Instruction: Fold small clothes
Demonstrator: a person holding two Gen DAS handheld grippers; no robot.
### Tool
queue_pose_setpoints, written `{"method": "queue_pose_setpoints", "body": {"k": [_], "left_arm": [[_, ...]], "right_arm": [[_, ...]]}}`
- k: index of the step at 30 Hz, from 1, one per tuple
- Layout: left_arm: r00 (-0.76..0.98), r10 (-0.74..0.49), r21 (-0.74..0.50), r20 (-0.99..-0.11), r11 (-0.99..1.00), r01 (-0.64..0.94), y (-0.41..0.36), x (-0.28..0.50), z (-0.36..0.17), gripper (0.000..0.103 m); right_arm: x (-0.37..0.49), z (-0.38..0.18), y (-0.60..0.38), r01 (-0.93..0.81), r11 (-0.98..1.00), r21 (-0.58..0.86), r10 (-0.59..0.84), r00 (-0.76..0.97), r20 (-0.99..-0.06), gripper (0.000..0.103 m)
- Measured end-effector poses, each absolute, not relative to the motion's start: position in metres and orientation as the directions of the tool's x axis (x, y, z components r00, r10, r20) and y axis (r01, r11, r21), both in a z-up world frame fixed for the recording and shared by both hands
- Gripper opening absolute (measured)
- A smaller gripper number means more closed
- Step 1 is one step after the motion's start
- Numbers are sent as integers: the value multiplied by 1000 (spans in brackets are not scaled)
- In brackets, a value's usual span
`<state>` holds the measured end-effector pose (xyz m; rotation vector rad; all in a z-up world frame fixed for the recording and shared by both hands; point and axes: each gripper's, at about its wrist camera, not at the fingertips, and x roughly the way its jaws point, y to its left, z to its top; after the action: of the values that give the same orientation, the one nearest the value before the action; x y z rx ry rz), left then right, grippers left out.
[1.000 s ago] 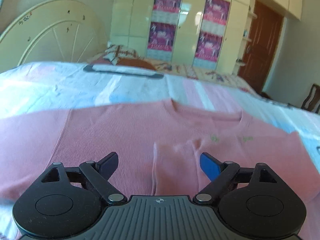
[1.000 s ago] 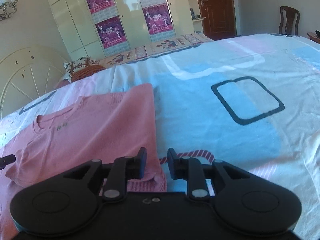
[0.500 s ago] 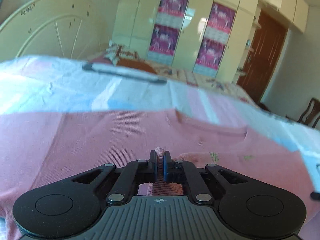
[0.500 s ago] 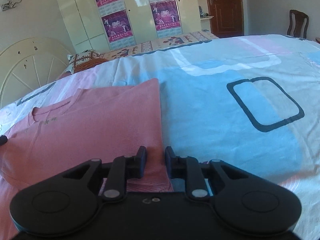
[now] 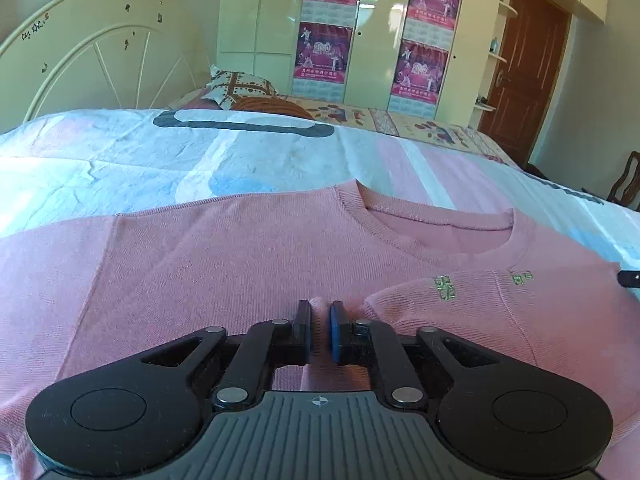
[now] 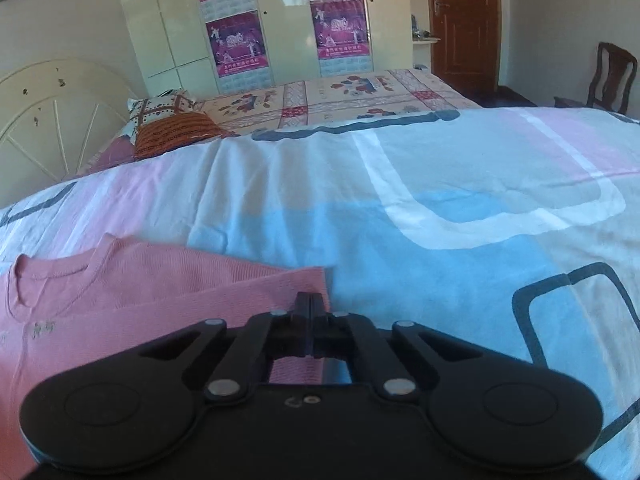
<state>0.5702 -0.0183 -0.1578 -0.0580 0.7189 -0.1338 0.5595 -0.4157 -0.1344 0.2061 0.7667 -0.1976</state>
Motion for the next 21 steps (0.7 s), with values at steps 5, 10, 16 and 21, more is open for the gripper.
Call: {"method": "queue_pose_setpoints", "body": {"k": [5, 10, 16, 21], "left_arm": [[807, -50, -62, -588, 998, 16, -10, 543, -133, 50], [794, -203, -99, -573, 979, 179, -47, 493, -124, 50], [721, -195, 10, -665, 963, 269, -80, 483, -148, 50], [748, -180, 8, -639, 971, 240, -67, 481, -136, 50]], "right_arm": [[518, -113, -400, 189, 977, 97, -72, 723, -687, 12], [448, -107, -370, 119, 986, 121, -4, 730, -683, 12], [407, -130, -346, 117, 992, 38, -52, 683, -728, 9], [404, -105, -348, 110, 993, 48, -49, 736, -675, 15]]}}
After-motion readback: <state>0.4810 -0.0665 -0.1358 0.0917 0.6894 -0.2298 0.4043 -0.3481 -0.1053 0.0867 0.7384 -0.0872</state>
